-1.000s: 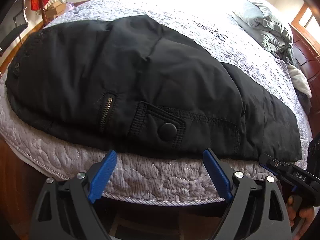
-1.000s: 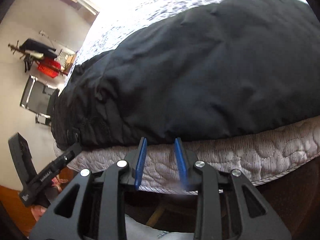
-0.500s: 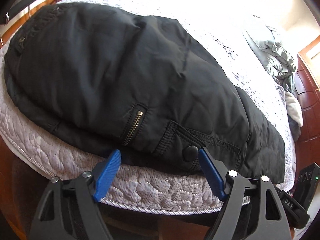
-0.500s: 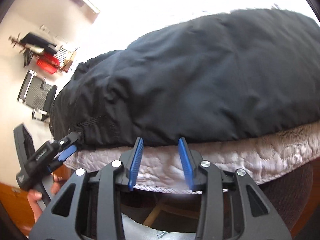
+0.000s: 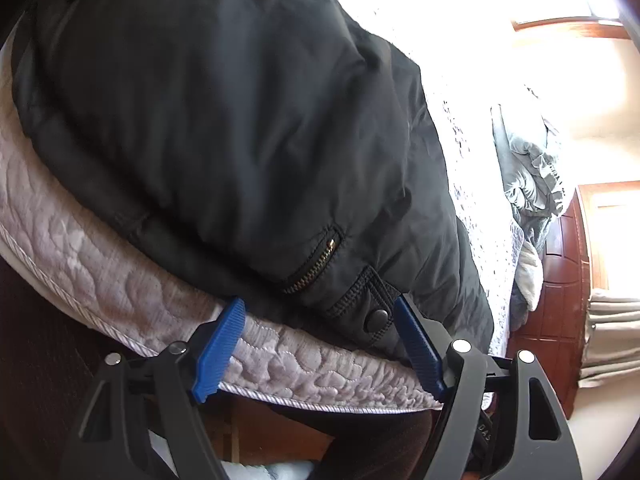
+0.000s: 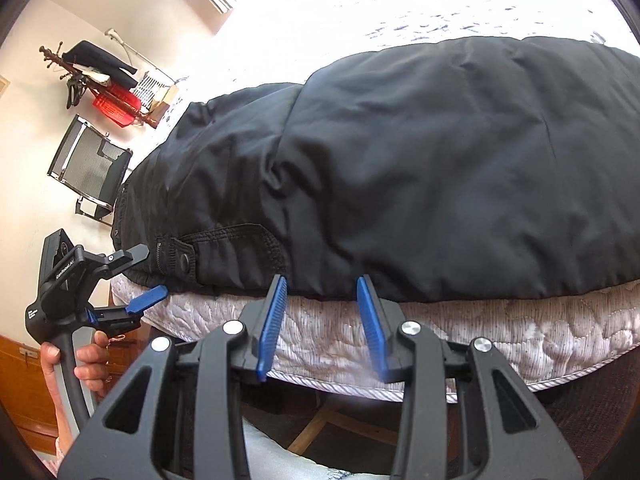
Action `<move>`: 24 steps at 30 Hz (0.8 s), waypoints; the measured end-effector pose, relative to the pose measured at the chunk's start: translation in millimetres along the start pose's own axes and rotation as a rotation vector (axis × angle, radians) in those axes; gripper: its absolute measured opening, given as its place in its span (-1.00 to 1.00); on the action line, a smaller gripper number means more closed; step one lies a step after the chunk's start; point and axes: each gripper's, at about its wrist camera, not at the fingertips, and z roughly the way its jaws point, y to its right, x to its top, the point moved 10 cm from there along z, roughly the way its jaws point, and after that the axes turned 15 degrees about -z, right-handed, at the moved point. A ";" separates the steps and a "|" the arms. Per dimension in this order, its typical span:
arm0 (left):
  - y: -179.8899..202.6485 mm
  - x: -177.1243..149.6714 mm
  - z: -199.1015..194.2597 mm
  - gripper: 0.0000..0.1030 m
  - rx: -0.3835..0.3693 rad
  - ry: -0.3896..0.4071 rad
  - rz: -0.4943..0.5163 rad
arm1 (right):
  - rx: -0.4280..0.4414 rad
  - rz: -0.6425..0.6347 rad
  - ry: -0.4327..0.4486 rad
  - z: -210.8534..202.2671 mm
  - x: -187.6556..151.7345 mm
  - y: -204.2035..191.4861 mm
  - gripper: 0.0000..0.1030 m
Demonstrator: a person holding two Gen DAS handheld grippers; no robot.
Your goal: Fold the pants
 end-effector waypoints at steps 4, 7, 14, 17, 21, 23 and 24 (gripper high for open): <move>3.9 -1.6 6.3 0.48 -0.007 -0.007 -0.018 | -0.002 -0.020 0.001 2.4 2.5 -4.9 -0.27; 13.0 -3.1 8.5 0.44 -0.002 0.002 -0.004 | 0.000 -0.026 -0.002 3.5 2.4 -6.0 -0.27; 18.1 1.0 17.7 0.39 0.022 0.016 -0.003 | 0.001 -0.033 -0.009 8.4 1.1 -7.9 -0.27; 14.0 6.4 22.3 0.36 0.009 0.027 -0.037 | -0.002 -0.043 -0.009 7.7 0.4 -8.9 -0.27; 15.6 16.5 20.9 0.10 0.034 0.094 -0.022 | -0.001 -0.035 -0.015 9.4 -0.9 -6.8 -0.27; 13.9 21.0 22.3 -0.27 0.064 0.116 -0.016 | -0.002 -0.032 -0.015 10.2 -1.4 -6.4 -0.28; 12.3 22.2 22.5 -0.34 0.071 0.120 -0.018 | -0.004 -0.033 -0.015 10.6 -1.6 -6.1 -0.28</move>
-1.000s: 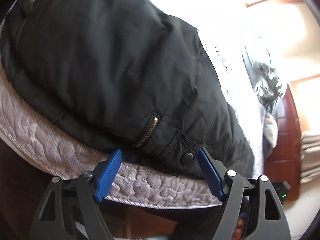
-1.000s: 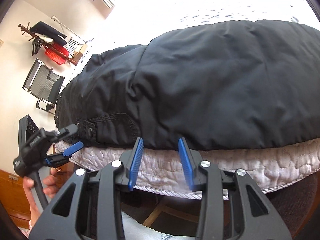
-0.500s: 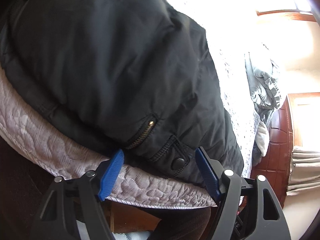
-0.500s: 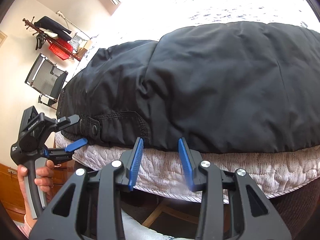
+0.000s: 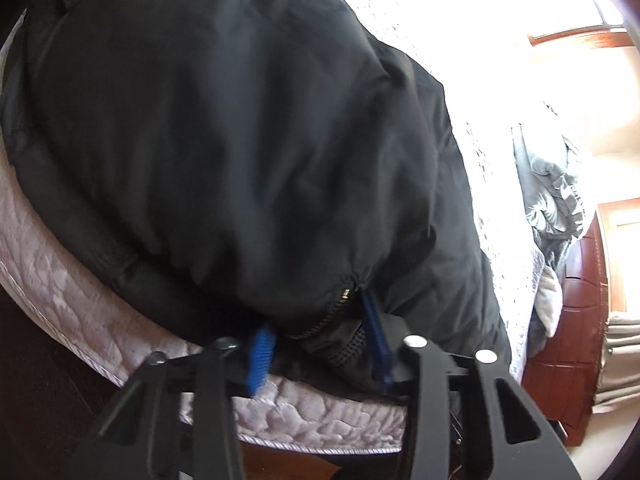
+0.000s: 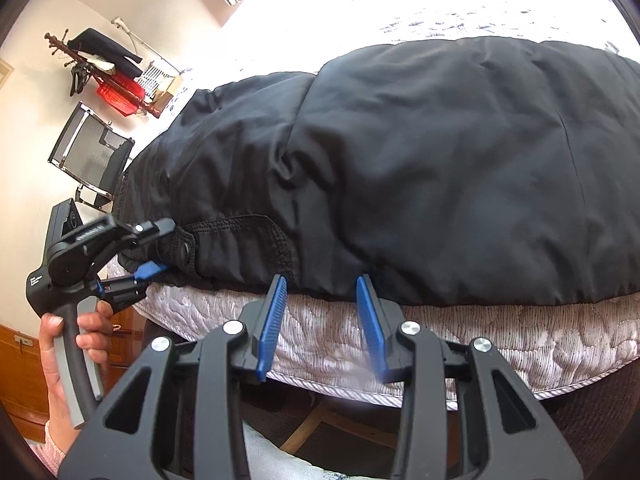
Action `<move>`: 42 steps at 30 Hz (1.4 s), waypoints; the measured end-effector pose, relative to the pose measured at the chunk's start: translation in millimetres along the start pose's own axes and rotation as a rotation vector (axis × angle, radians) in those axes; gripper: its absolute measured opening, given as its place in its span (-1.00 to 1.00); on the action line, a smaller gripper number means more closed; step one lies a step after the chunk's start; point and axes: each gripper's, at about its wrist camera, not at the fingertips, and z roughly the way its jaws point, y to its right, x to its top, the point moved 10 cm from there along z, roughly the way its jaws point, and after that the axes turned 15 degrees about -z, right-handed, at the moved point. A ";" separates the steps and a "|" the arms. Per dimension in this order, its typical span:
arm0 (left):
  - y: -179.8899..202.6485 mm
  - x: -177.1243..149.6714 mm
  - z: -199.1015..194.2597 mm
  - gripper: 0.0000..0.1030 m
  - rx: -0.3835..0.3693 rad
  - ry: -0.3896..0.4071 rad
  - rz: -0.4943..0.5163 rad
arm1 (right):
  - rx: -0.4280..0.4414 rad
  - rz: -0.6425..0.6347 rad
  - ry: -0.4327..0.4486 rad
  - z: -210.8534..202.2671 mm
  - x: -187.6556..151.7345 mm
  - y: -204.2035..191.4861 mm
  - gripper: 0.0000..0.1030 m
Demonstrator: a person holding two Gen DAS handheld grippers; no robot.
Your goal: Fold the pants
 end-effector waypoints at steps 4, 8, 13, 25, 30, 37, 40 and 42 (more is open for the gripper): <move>0.8 -2.7 -8.1 -0.60 -0.013 0.036 0.013 | -0.003 -0.003 -0.003 0.8 -0.3 -0.4 -0.26; 5.8 -15.9 -27.0 -0.66 0.006 0.141 0.073 | -0.003 0.003 -0.009 1.9 0.0 2.4 -0.26; -2.6 -24.4 -28.3 -0.66 0.023 0.175 0.080 | -0.006 0.009 -0.018 2.2 -0.2 7.6 -0.26; -28.5 14.8 -49.0 -0.09 0.041 0.212 0.024 | -0.018 -0.003 -0.035 6.3 1.4 7.1 -0.25; -45.2 36.6 -48.4 -0.29 0.027 0.157 -0.044 | -0.032 -0.017 -0.039 9.0 1.6 4.7 -0.24; -35.7 28.7 -52.7 -0.82 0.106 0.242 0.048 | -0.034 -0.014 -0.035 8.8 1.7 2.1 -0.22; -41.7 23.1 -61.7 -0.88 0.132 0.279 0.065 | -0.032 -0.009 -0.033 8.3 1.8 3.8 -0.22; -44.3 18.3 -61.1 -0.90 0.155 0.297 0.081 | -0.027 -0.003 -0.032 9.0 2.1 5.6 -0.22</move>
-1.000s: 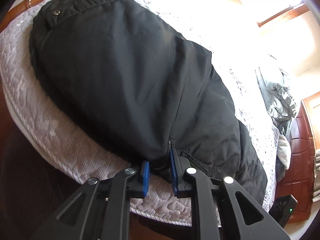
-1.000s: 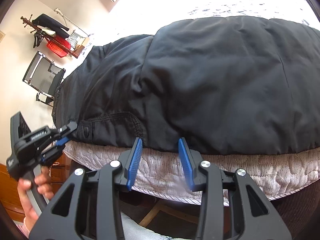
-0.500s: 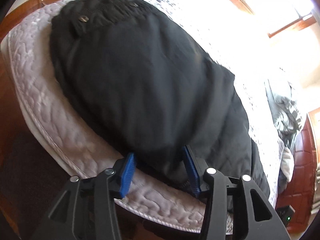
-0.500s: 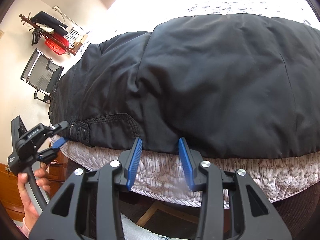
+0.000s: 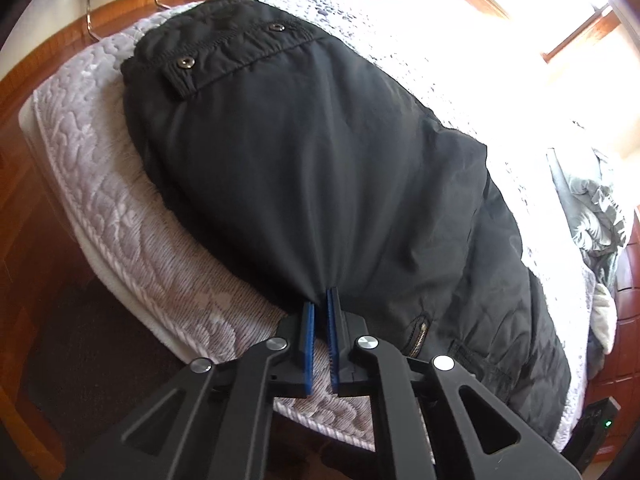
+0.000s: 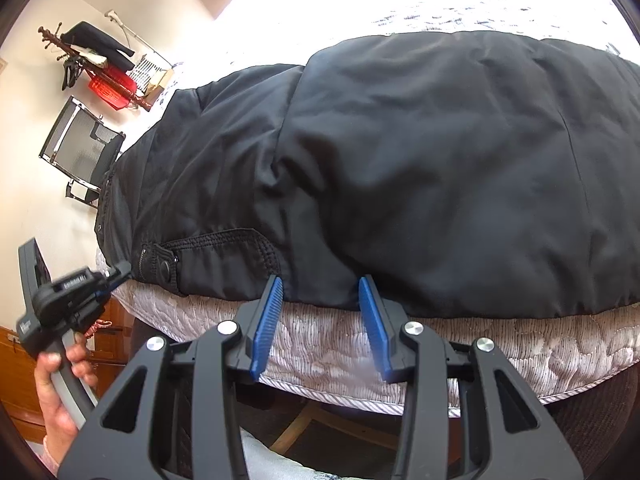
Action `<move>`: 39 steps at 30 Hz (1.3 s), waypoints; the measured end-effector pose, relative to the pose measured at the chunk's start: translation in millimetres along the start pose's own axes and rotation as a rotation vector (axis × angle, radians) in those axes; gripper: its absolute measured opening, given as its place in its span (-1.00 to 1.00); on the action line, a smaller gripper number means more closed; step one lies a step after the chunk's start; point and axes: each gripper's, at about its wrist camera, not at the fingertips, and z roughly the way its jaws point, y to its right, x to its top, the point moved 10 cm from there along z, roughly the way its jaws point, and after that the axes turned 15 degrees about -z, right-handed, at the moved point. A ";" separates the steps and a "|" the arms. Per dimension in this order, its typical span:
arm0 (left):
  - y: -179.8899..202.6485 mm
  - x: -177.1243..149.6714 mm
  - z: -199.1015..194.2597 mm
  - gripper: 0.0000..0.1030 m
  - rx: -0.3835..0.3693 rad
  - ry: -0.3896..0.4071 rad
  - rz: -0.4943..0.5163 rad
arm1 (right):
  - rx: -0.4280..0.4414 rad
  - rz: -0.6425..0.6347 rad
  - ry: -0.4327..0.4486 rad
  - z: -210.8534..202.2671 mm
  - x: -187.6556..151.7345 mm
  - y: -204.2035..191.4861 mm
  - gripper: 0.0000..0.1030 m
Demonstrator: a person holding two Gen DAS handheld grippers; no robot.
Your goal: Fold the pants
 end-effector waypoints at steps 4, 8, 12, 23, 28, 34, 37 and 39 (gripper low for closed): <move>6.1 0.3 1.0 -0.88 0.021 0.031 0.051 | -0.006 -0.008 -0.003 -0.4 1.4 0.9 -0.22; 20.8 -2.9 -21.7 -0.79 0.043 0.106 0.152 | -0.019 -0.009 0.021 -10.9 4.2 2.7 -0.22; 54.4 -19.5 -40.5 -0.16 0.024 0.153 0.280 | -0.051 0.017 0.068 -33.5 6.8 18.8 -0.22; 179.2 -109.4 10.7 0.18 -0.049 0.077 0.647 | -0.250 0.093 0.090 -76.8 1.2 98.7 -0.18; 186.6 -133.8 35.9 0.18 -0.002 0.041 0.683 | -0.292 0.058 0.033 -59.2 -1.3 111.2 -0.16; 179.9 -146.6 44.9 0.58 0.021 0.059 0.746 | -0.293 0.033 0.039 -57.9 -5.9 117.2 -0.12; 180.2 -149.6 40.9 0.75 0.006 0.050 0.731 | -0.311 0.070 0.087 -85.0 -13.1 133.7 0.04; 181.8 -152.5 37.8 0.81 -0.014 0.039 0.724 | -0.337 0.129 0.109 -108.0 -25.2 156.5 0.05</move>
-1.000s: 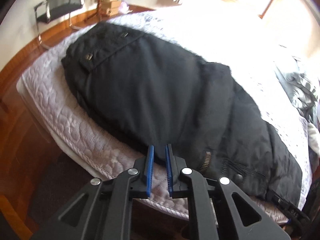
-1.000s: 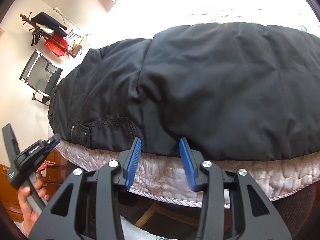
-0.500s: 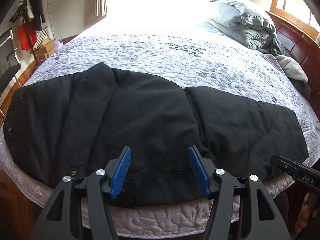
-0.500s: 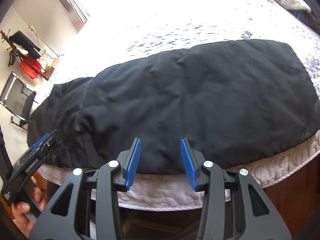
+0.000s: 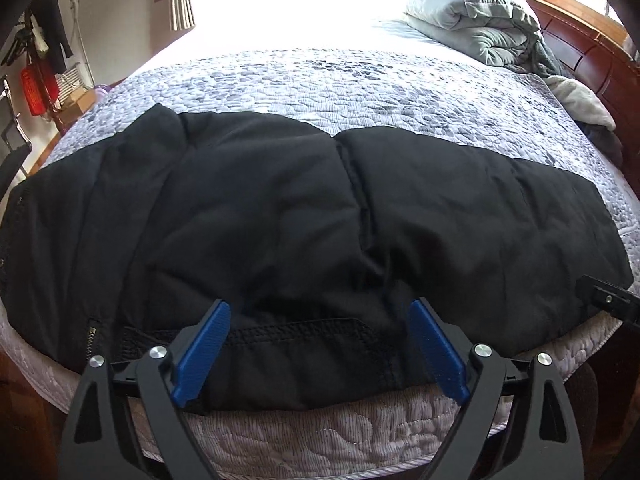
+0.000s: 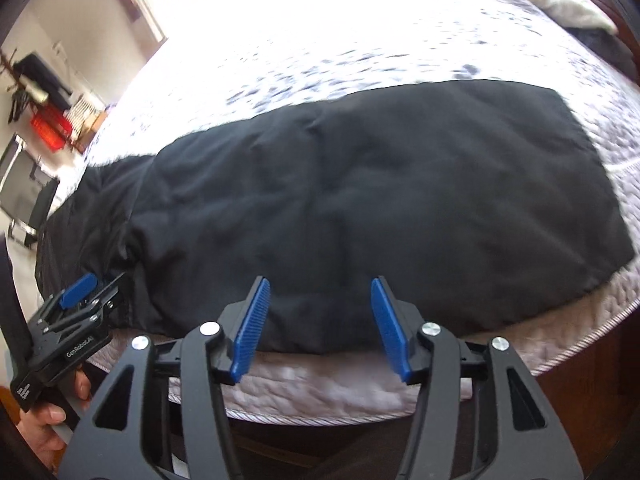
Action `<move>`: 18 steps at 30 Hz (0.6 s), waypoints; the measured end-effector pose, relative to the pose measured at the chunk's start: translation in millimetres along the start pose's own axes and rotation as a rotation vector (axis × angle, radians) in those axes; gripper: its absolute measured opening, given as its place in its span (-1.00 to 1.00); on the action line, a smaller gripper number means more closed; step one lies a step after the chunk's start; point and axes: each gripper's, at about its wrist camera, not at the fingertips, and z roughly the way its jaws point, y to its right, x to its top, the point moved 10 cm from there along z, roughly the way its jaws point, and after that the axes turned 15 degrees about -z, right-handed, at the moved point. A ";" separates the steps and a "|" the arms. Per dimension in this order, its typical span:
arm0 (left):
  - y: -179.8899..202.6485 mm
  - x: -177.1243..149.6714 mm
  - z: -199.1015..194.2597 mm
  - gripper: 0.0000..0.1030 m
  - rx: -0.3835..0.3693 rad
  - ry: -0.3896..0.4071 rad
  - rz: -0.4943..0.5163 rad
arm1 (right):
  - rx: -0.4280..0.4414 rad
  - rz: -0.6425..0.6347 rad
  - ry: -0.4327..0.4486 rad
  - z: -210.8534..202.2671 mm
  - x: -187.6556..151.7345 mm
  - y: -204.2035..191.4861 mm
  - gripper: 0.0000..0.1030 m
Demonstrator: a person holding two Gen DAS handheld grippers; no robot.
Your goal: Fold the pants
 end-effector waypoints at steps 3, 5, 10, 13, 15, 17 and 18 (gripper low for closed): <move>4.3 -3.2 -2.6 0.83 -0.013 -0.013 -0.001 | -0.045 0.127 0.014 -21.2 -16.2 55.6 0.05; 7.6 -6.0 -3.4 0.83 -0.023 -0.022 -0.003 | -0.076 0.201 0.012 -29.4 -28.5 89.5 0.06; 13.4 -12.3 -1.3 0.83 -0.028 -0.049 -0.013 | -0.056 0.364 0.013 -31.5 -53.7 145.8 0.08; 15.3 -13.8 0.0 0.83 -0.023 -0.050 -0.004 | -0.042 0.406 0.006 -22.8 -61.6 156.4 0.09; 16.2 -14.3 0.2 0.83 -0.020 -0.051 0.000 | -0.029 0.422 0.011 -19.0 -63.8 160.8 0.08; 19.4 -14.5 0.2 0.83 -0.022 -0.053 0.003 | -0.025 0.433 0.017 -14.3 -61.9 162.9 0.08; 22.9 -14.7 0.0 0.83 -0.031 -0.056 0.005 | -0.025 0.437 0.020 -12.7 -61.4 163.9 0.08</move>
